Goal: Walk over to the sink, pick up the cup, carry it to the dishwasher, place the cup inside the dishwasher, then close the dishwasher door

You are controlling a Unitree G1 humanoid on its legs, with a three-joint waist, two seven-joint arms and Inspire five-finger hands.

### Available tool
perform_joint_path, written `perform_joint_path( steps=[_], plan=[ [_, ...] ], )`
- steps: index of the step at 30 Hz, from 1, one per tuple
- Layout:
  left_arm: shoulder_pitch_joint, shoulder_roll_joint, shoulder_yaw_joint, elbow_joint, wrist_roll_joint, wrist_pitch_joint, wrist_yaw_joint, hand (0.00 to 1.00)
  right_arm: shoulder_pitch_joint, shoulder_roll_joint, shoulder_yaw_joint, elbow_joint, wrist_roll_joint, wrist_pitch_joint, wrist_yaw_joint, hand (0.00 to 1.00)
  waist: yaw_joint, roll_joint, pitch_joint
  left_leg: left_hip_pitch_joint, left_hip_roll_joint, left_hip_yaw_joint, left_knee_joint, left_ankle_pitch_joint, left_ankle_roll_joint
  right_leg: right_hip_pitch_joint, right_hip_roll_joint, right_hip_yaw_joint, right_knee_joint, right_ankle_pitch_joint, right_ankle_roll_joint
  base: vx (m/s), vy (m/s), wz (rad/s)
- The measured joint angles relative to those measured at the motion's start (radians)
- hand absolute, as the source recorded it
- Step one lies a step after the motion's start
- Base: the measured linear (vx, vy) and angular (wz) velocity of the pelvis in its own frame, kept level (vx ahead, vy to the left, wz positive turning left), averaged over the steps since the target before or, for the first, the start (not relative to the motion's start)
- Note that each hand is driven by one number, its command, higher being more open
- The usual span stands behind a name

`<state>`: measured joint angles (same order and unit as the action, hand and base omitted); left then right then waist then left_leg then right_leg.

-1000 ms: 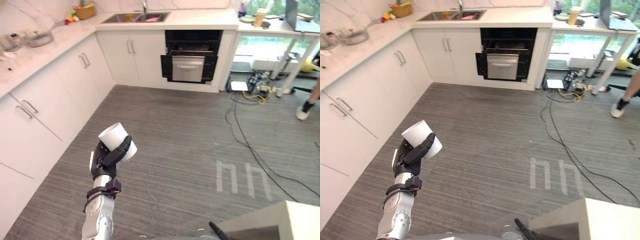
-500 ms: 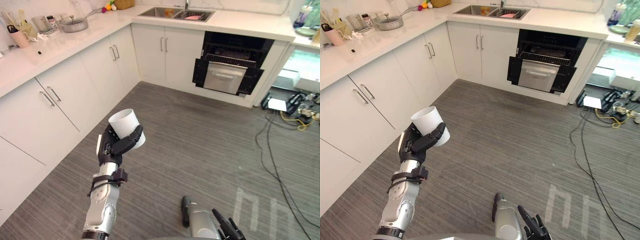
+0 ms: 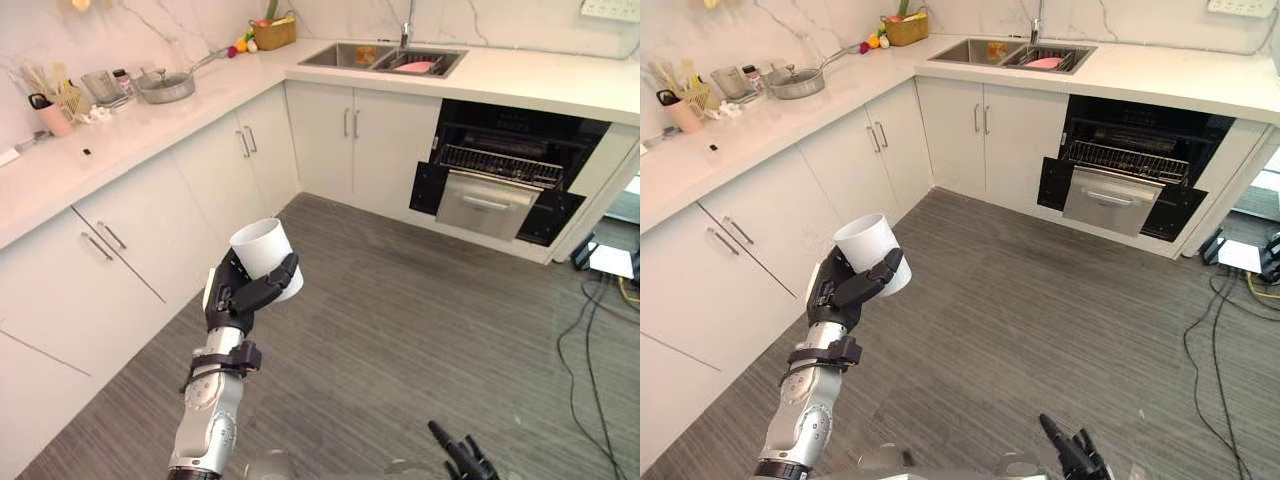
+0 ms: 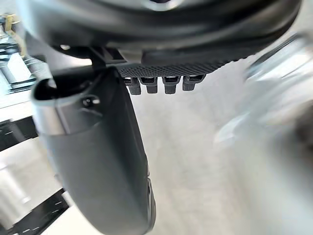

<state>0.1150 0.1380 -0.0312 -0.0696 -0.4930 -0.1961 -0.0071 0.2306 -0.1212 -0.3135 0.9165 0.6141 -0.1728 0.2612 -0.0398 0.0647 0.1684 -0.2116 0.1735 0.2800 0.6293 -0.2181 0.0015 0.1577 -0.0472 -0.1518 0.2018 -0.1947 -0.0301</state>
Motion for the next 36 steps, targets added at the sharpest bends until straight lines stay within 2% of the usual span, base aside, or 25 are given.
perform_joint_path(
  steps=[1,2,3,4,5,6,8,9,10,11,13,15,16,18,19,20,22,25,27,29,30,31,32,33,36],
  plan=[
    [0.0,-0.002,0.004,-0.009,0.0,0.001,0.0,0.0,-0.013,-0.011,0.013,-0.01,0.007,-0.006,0.0,1.0,0.001,-0.002,0.001,-0.004,-0.035,-0.004,-0.125,0.015,-0.015,0.012,-0.011,0.013,-0.016,0.0,0.006,0.49,0.117,-0.61],
    [0.002,-0.004,0.004,-0.026,0.0,0.004,-0.001,0.0,-0.033,-0.024,0.03,-0.037,0.022,-0.017,0.0,1.0,0.005,0.001,-0.001,-0.007,-0.096,-0.048,-0.389,0.108,-0.033,0.033,-0.029,0.042,-0.049,-0.002,0.02,0.52,0.185,-0.69],
    [0.013,-0.005,0.004,-0.054,0.0,0.013,0.001,0.0,-0.054,-0.027,0.05,-0.046,0.033,-0.033,-0.001,1.0,0.018,0.005,-0.003,-0.03,-0.109,-0.1,-0.525,0.21,-0.063,0.05,-0.032,0.075,-0.077,-0.013,0.042,0.52,0.218,-0.76],
    [0.017,-0.007,0.003,-0.062,0.001,0.014,0.001,0.0,-0.063,-0.026,0.058,-0.047,0.034,-0.039,-0.003,1.0,0.027,0.005,-0.003,-0.041,-0.105,-0.111,-0.537,0.258,-0.077,0.065,-0.033,0.093,-0.09,-0.02,0.054,0.54,0.257,-0.8],
    [0.022,-0.013,0.003,-0.063,0.001,0.018,0.001,0.0,-0.073,-0.014,0.071,-0.047,0.043,-0.048,-0.003,1.0,0.045,0.003,-0.008,-0.025,-0.106,-0.097,-0.52,0.361,-0.05,0.095,-0.037,0.116,-0.116,-0.028,0.069,0.54,0.233,-0.61],
    [0.023,-0.021,0.011,-0.061,0.001,0.024,0.004,0.0,-0.083,0.011,0.085,-0.051,0.06,-0.058,0.003,1.0,0.048,-0.022,0.003,-0.037,-0.116,-0.076,-0.438,0.323,0.009,0.113,-0.062,0.127,-0.122,-0.023,0.08,0.53,0.208,-0.45],
    [0.052,-0.044,0.032,-0.059,0.001,0.031,0.004,0.0,-0.08,0.028,0.109,-0.072,0.067,-0.061,0.01,1.0,0.046,-0.024,0.006,-0.072,-0.09,-0.06,-0.259,0.207,0.03,0.139,-0.071,0.136,-0.119,0.021,0.1,0.49,0.159,-0.39],
    [0.083,-0.051,0.055,-0.063,0.003,0.031,0.003,0.0,-0.085,0.032,0.14,-0.096,0.067,-0.06,0.011,1.0,0.051,-0.023,0.01,-0.098,-0.046,-0.044,-0.094,0.149,0.049,0.168,-0.07,0.161,-0.108,0.061,0.09,0.53,0.201,-0.6],
    [0.095,-0.049,0.063,-0.068,0.003,0.03,0.002,0.0,-0.08,0.04,0.146,-0.116,0.067,-0.06,0.013,1.0,0.056,-0.031,0.008,-0.128,-0.05,-0.033,-0.038,0.116,0.023,0.176,-0.069,0.17,-0.097,0.07,0.095,0.39,0.188,-0.59],
    [0.128,-0.064,0.063,-0.098,0.003,0.03,-0.002,0.0,-0.052,0.034,0.149,-0.177,0.061,-0.069,0.016,1.0,0.052,-0.021,-0.009,-0.102,-0.067,-0.04,-0.16,0.119,0.01,0.17,-0.076,0.163,-0.042,0.067,0.103,0.4,0.245,-0.48],
    [0.168,-0.064,0.066,-0.125,0.004,0.015,-0.018,0.0,-0.021,0.045,0.155,-0.252,0.028,-0.076,-0.003,1.0,0.053,-0.074,-0.043,-0.036,-0.127,0.001,-0.209,0.083,0.059,0.098,-0.145,0.157,0.171,0.041,0.164,0.39,0.215,-0.31],
    [0.168,-0.061,0.068,-0.139,0.007,0.013,-0.018,0.0,-0.029,0.046,0.166,-0.328,0.003,-0.077,-0.026,1.0,0.05,-0.1,-0.038,0.034,-0.179,0.038,-0.266,0.071,0.078,-0.032,-0.219,0.157,0.442,0.107,0.305,0.33,0.152,-0.24],
    [0.166,-0.058,0.068,-0.142,0.035,0.013,-0.017,0.0,-0.041,0.051,0.175,-0.358,-0.027,-0.083,-0.038,1.0,0.047,-0.105,-0.036,0.077,-0.201,0.048,-0.288,0.061,0.098,-0.115,-0.247,0.151,0.626,0.154,0.303,0.26,0.113,-0.22],
    [0.167,-0.056,0.061,-0.145,0.076,0.012,-0.011,0.0,-0.056,0.05,0.198,-0.36,-0.053,-0.089,-0.051,1.0,0.04,-0.102,-0.033,0.146,-0.216,0.048,-0.313,0.04,0.107,-0.211,-0.261,0.107,0.856,0.139,0.288,0.37,0.1,-0.05],
    [0.166,-0.056,0.038,-0.155,0.107,0.011,0.011,0.0,-0.061,0.053,0.229,-0.361,-0.063,-0.094,-0.063,1.0,0.032,-0.093,-0.029,0.216,-0.219,0.031,-0.35,0.028,0.106,-0.289,-0.248,0.049,0.98,0.094,0.236,0.4,0.069,0.12],
    [0.163,-0.055,0.028,-0.159,0.115,0.007,0.018,0.0,-0.061,0.056,0.241,-0.368,-0.064,-0.095,-0.069,1.0,0.027,-0.092,-0.028,0.238,-0.219,0.021,-0.368,0.027,0.104,-0.321,-0.238,0.032,0.998,0.069,0.213,0.38,0.024,0.38],
    [0.128,-0.053,-0.007,-0.161,0.135,-0.002,0.038,0.0,-0.031,0.078,0.25,-0.461,-0.062,-0.096,-0.09,1.0,-0.01,-0.088,-0.022,0.298,-0.219,-0.05,-0.418,0.027,0.097,-0.44,-0.192,-0.009,0.891,-0.021,0.16,0.3,-0.067,0.8],
    [0.088,-0.045,-0.042,-0.161,0.157,-0.002,0.031,0.0,0.015,0.083,0.24,-0.579,-0.063,-0.098,-0.111,1.0,-0.032,-0.078,0.001,0.372,-0.198,-0.11,-0.452,0.011,0.07,-0.489,-0.152,-0.029,0.573,-0.026,0.145,0.32,-0.154,0.73],
    [0.069,-0.022,-0.056,-0.152,0.161,-0.007,0.028,0.0,0.032,0.083,0.219,-0.614,-0.058,-0.11,-0.104,1.0,-0.032,-0.081,0.007,0.454,-0.178,-0.13,-0.49,-0.017,0.026,-0.509,-0.145,-0.084,0.259,0.072,0.16,0.38,-0.226,0.32],
    [0.079,-0.008,-0.054,-0.149,0.163,-0.01,0.026,0.0,0.046,0.082,0.203,-0.631,-0.057,-0.119,-0.093,1.0,-0.031,-0.103,-0.006,0.521,-0.185,-0.137,-0.516,-0.057,-0.006,-0.496,-0.157,-0.167,0.119,0.137,0.134,0.49,-0.287,0.09],
    [0.082,-0.015,-0.054,-0.127,0.166,-0.018,0.024,0.0,0.05,0.064,0.197,-0.638,-0.056,-0.125,-0.085,1.0,-0.032,-0.089,-0.007,0.56,-0.179,-0.141,-0.516,-0.092,-0.02,-0.49,-0.145,-0.155,0.143,0.235,0.047,0.56,-0.314,0.01],
    [0.082,-0.027,-0.054,-0.114,0.168,-0.018,0.024,0.0,0.05,0.052,0.193,-0.638,-0.055,-0.125,-0.085,1.0,-0.031,-0.07,-0.011,0.568,-0.16,-0.14,-0.515,-0.104,-0.017,-0.491,-0.131,-0.154,0.161,0.244,0.034,0.46,-0.262,0.03],
    [0.079,-0.041,-0.068,-0.096,0.17,-0.019,0.02,0.0,0.05,0.045,0.182,-0.644,-0.055,-0.125,-0.087,1.0,-0.034,-0.035,-0.018,0.571,-0.125,-0.137,-0.499,-0.113,-0.016,-0.496,-0.098,-0.15,0.195,0.233,0.003,0.42,-0.297,0.03],
    [0.074,-0.041,-0.085,-0.088,0.17,-0.02,0.007,0.0,0.051,0.05,0.173,-0.664,-0.055,-0.125,-0.09,1.0,-0.035,-0.027,-0.019,0.57,-0.102,-0.132,-0.466,-0.112,-0.015,-0.505,-0.076,-0.153,0.241,0.195,-0.05,0.4,-0.319,0.01],
    [0.077,-0.039,-0.104,-0.071,0.175,-0.02,-0.012,0.0,0.05,0.054,0.169,-0.75,-0.057,-0.125,-0.109,1.0,-0.035,-0.02,-0.02,0.513,-0.038,-0.127,-0.256,-0.081,-0.028,-0.487,-0.031,-0.162,0.298,0.098,-0.083,0.43,-0.349,-0.2]
  ],
)
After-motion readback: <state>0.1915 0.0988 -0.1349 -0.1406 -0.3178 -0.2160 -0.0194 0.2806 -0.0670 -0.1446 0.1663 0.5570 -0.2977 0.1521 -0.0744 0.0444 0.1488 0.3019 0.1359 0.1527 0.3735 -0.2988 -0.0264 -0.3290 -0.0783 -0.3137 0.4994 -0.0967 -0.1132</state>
